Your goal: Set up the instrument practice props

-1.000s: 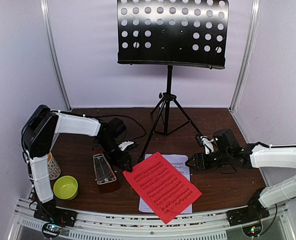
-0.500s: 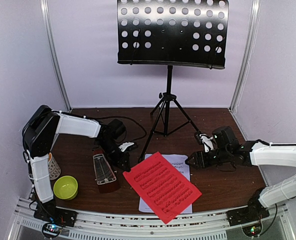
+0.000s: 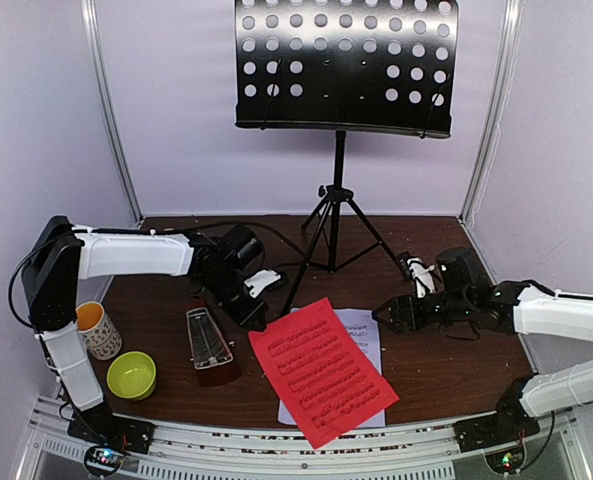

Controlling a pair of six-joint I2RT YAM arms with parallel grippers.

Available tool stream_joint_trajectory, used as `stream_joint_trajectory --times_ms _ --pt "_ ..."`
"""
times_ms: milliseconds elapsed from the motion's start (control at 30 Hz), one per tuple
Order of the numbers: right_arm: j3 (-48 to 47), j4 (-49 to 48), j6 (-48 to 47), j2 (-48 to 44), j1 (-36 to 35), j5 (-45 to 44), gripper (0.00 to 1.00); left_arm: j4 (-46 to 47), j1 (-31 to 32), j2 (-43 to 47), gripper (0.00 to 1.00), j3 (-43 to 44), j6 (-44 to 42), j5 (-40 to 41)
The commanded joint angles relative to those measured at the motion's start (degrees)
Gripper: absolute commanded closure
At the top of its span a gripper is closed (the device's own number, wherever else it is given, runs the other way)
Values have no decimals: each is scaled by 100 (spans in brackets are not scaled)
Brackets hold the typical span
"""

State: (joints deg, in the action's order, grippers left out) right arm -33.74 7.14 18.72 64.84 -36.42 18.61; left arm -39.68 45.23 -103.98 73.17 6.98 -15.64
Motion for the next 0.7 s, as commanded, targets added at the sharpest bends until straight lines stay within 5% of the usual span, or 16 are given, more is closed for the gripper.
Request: stream_joint_trajectory --times_ms 0,333,667 --pt "-21 -158 -241 -394 -31 -200 9 -205 484 268 100 248 -477 1163" --pt "673 -1053 -846 -1279 -32 134 7 134 1476 1200 100 417 -1240 2921" --pt "913 -1701 -880 -1700 -155 919 11 769 1855 2294 100 409 -2007 2482"
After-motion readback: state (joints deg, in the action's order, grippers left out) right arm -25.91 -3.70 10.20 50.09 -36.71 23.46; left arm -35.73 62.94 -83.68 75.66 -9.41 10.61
